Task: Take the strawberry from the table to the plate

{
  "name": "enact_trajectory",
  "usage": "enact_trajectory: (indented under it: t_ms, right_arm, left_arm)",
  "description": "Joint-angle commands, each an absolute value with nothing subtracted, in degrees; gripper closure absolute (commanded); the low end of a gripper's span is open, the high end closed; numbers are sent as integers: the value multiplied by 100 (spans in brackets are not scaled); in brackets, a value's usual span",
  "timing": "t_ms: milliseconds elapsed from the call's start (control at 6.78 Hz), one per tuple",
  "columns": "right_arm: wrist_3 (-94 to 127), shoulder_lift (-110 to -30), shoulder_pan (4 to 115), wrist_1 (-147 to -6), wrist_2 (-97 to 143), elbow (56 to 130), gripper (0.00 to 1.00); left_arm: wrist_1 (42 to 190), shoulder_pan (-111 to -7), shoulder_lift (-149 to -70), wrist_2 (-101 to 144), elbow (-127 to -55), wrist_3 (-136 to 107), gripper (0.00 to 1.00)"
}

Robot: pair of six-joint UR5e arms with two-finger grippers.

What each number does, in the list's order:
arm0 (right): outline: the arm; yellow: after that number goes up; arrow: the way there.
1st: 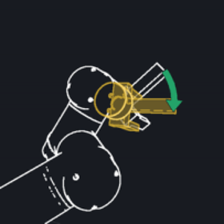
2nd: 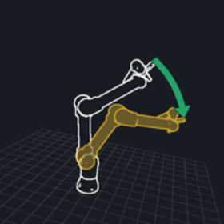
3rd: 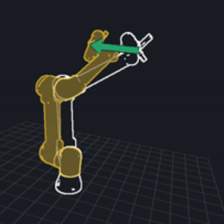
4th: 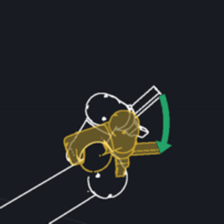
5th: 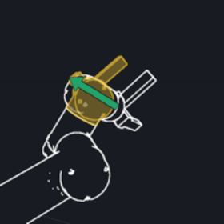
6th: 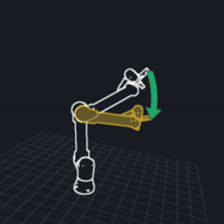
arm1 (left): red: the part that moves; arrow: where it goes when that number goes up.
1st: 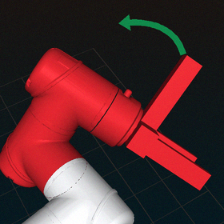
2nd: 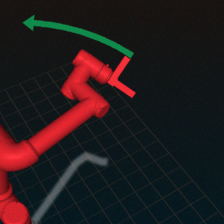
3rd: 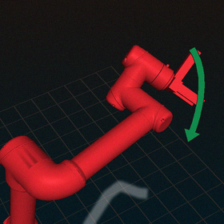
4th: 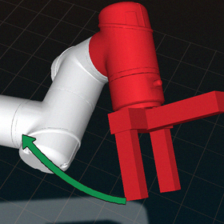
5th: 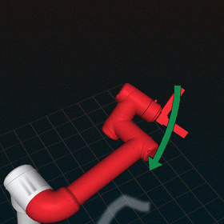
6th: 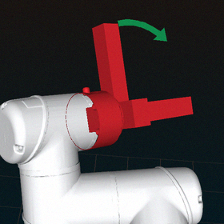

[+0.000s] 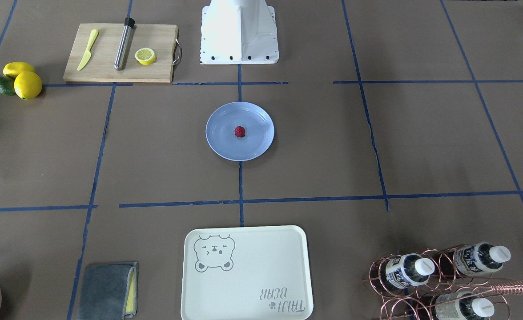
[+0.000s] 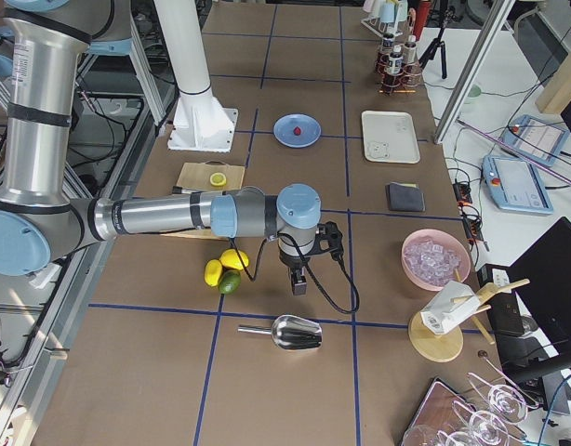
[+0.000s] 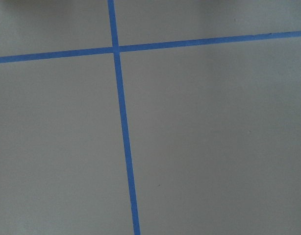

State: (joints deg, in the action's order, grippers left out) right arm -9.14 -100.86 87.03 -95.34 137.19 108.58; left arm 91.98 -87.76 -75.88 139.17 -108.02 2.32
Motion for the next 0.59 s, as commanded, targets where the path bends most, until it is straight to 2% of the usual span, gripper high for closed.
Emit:
enact_trajectory:
  t_ms: [0,443]
  right_arm:
    - [-914,-10081,8701,-9527,13711,10855,0]
    - [-905,-10081,8701,-9466,13711,10837,0]
  left_arm:
    - [9193,-8815,-7637,13913,-10610,386,0]
    - [9202,-9413,-7673,13904,-10670,396,0]
